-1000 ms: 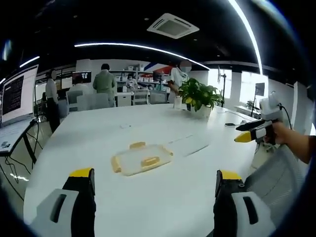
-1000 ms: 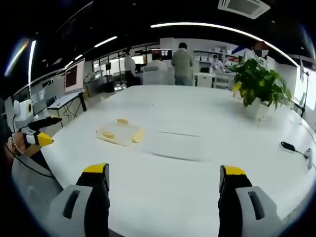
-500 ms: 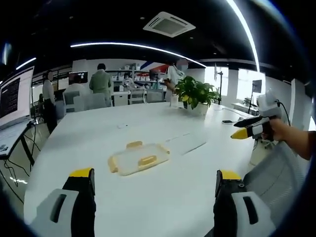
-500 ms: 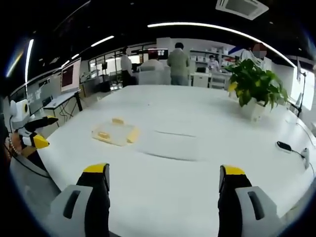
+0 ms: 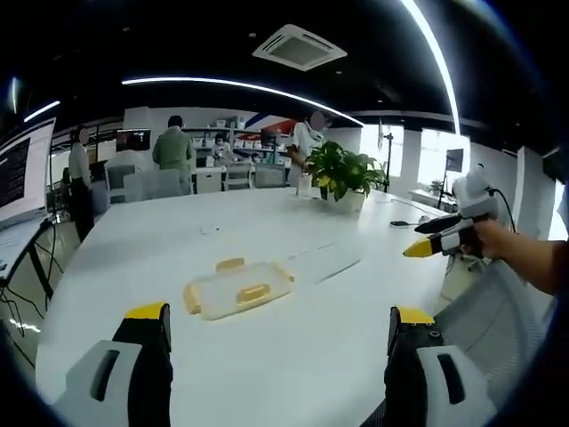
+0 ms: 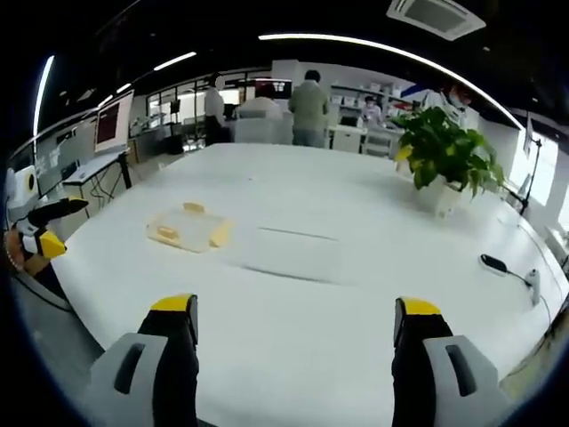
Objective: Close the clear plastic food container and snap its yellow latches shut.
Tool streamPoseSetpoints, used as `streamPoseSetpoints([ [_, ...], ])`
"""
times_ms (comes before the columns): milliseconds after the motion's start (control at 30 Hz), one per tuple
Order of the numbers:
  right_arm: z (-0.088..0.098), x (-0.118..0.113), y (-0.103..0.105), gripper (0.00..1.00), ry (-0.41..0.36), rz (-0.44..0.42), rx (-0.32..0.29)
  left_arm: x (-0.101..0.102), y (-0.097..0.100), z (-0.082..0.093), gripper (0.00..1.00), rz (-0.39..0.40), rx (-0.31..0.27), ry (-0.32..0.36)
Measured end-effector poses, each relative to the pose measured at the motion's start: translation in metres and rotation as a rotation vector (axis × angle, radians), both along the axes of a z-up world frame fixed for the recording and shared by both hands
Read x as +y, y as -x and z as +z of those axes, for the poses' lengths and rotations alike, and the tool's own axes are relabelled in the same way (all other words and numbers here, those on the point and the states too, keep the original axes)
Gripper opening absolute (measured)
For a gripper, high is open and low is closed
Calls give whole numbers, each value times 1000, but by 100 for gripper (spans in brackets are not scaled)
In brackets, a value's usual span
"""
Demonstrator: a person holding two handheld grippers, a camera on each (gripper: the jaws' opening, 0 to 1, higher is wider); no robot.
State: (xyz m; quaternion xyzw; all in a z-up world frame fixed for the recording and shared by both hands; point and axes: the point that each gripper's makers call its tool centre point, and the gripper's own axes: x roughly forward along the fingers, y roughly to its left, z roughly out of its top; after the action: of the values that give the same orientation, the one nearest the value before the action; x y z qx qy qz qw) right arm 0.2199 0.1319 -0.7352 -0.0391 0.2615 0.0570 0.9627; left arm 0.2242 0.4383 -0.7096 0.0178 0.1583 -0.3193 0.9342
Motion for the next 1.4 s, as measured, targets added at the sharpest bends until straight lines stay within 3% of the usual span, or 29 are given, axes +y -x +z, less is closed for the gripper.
streamPoseSetpoints([
  [133,0,-1,0,90,24,0,1,0,-1,5,99,1,-16,21],
  [600,11,6,-3,89,-11,28,-48,1,-1,7,99,-6,-25,25],
  [700,9,10,-3,89,8,47,-38,2,-1,9,99,1,-28,35],
  [900,18,15,-6,84,43,73,-76,4,-2,14,99,14,-38,56],
  [1000,19,13,-7,91,62,67,-83,7,-5,16,99,32,-40,70],
  [1133,13,17,-6,89,62,93,-52,7,-6,15,99,35,-1,122],
  [1233,20,19,-8,90,88,102,-80,9,-7,16,99,43,-1,128],
  [1400,20,26,-17,88,137,150,-76,9,-9,17,99,45,21,153],
])
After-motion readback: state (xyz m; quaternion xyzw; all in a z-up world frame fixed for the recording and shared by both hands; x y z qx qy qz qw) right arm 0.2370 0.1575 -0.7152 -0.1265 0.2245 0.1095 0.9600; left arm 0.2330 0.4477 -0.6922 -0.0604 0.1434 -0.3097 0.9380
